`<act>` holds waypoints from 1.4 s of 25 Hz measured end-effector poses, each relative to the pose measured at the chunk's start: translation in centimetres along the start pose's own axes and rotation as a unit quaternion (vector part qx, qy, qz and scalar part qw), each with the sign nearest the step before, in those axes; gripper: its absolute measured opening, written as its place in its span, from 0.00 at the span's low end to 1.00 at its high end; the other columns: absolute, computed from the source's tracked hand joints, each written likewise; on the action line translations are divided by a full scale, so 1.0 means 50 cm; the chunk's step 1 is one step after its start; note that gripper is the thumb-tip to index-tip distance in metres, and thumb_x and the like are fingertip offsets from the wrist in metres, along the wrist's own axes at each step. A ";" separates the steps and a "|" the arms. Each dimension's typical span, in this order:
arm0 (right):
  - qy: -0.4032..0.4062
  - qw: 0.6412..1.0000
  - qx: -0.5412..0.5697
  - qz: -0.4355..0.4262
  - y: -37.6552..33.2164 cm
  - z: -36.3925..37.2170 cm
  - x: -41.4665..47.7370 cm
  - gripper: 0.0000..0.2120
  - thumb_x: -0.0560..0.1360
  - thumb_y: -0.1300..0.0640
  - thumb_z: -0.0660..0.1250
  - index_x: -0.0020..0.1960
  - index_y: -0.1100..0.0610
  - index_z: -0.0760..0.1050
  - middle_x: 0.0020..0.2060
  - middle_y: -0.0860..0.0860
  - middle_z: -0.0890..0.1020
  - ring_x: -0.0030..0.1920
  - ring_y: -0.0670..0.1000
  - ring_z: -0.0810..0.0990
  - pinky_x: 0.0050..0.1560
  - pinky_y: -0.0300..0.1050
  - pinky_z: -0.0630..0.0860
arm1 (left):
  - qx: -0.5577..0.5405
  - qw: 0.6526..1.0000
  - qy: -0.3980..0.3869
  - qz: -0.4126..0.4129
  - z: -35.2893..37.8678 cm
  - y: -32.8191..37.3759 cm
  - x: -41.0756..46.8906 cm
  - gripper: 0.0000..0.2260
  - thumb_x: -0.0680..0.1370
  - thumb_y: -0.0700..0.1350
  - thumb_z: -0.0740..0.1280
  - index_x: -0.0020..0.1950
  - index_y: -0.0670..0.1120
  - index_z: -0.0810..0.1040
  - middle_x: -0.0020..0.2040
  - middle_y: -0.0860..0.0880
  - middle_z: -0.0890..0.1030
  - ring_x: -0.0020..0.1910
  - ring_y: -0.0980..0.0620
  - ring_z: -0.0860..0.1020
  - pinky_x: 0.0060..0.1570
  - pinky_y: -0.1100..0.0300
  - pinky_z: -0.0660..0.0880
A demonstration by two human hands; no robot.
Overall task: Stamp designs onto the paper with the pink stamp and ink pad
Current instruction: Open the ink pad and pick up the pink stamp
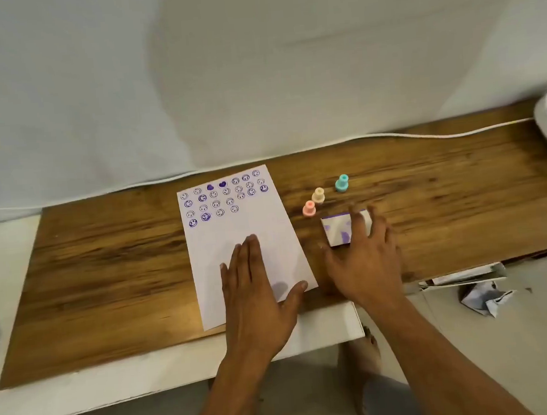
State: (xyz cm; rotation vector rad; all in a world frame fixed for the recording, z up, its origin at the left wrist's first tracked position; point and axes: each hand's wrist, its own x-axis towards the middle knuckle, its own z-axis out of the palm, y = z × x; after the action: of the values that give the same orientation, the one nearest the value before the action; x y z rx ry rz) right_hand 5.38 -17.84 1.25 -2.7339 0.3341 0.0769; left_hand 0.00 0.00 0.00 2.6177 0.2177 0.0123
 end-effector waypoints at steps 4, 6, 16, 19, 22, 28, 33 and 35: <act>0.000 0.998 -0.006 0.056 0.021 0.006 0.050 0.48 0.73 0.29 0.68 0.82 0.48 0.51 0.81 0.58 0.61 0.79 0.64 0.61 0.75 0.65 0.62 | 0.001 1.000 -0.004 0.027 0.011 0.008 0.021 0.46 0.72 0.73 0.61 0.81 0.57 0.44 0.84 0.51 0.54 0.82 0.47 0.54 0.79 0.46 0.44; 0.005 0.999 -0.002 0.046 0.023 0.009 0.055 0.48 0.73 0.32 0.71 0.82 0.50 0.52 0.79 0.57 0.65 0.78 0.63 0.64 0.75 0.64 0.64 | -0.014 1.000 -0.013 0.022 0.010 0.011 0.026 0.45 0.72 0.72 0.63 0.81 0.56 0.46 0.84 0.51 0.55 0.82 0.46 0.55 0.80 0.43 0.48; 0.073 0.993 0.067 0.058 0.061 -0.020 0.087 0.45 0.74 0.36 0.73 0.80 0.52 0.55 0.76 0.59 0.68 0.73 0.63 0.69 0.68 0.64 0.74 | -0.030 0.999 0.006 0.010 0.009 0.012 0.045 0.44 0.71 0.69 0.65 0.81 0.54 0.52 0.82 0.48 0.60 0.81 0.43 0.60 0.79 0.43 0.49; 0.087 0.991 0.076 0.075 0.083 -0.026 0.127 0.44 0.74 0.36 0.74 0.79 0.53 0.57 0.75 0.60 0.68 0.73 0.62 0.69 0.69 0.63 0.73 | -0.037 0.999 0.016 0.001 0.006 0.011 0.043 0.43 0.72 0.69 0.66 0.80 0.54 0.54 0.82 0.48 0.62 0.80 0.43 0.61 0.79 0.43 0.52; 0.097 0.987 0.092 0.086 0.094 -0.028 0.161 0.43 0.74 0.37 0.74 0.79 0.52 0.57 0.74 0.59 0.69 0.72 0.62 0.70 0.68 0.62 0.73 | -0.046 0.999 0.029 -0.005 0.006 0.006 0.043 0.42 0.71 0.69 0.66 0.80 0.54 0.55 0.81 0.48 0.62 0.79 0.43 0.62 0.78 0.42 0.54; 0.069 0.994 0.059 0.063 0.099 -0.021 0.182 0.38 0.79 0.38 0.69 0.81 0.52 0.57 0.78 0.58 0.66 0.78 0.62 0.65 0.74 0.66 0.67 | -0.058 0.997 0.041 -0.014 0.005 0.002 0.049 0.41 0.71 0.67 0.67 0.80 0.52 0.59 0.81 0.48 0.64 0.79 0.43 0.64 0.78 0.41 0.55; 0.085 0.991 0.058 -0.087 0.014 -0.017 0.150 0.22 0.80 0.47 0.70 0.72 0.50 0.73 0.72 0.53 0.76 0.74 0.59 0.68 0.70 0.66 0.70 | -0.058 0.997 0.046 -0.004 0.004 0.006 0.047 0.39 0.72 0.65 0.67 0.79 0.53 0.59 0.80 0.47 0.65 0.78 0.42 0.64 0.78 0.41 0.55; 0.065 0.986 0.040 -0.146 -0.027 0.000 0.127 0.19 0.80 0.49 0.71 0.69 0.49 0.77 0.69 0.51 0.79 0.72 0.58 0.70 0.67 0.65 0.70 | -0.060 0.997 0.056 -0.001 0.004 0.009 0.046 0.37 0.73 0.64 0.67 0.78 0.52 0.61 0.79 0.46 0.67 0.77 0.42 0.66 0.78 0.40 0.56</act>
State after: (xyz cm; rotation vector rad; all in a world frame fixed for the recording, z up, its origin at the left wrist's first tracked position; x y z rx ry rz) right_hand 11.88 -18.05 1.09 -2.6814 -0.0312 -0.1908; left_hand 2.37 -0.14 -0.02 2.4986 0.2511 0.1669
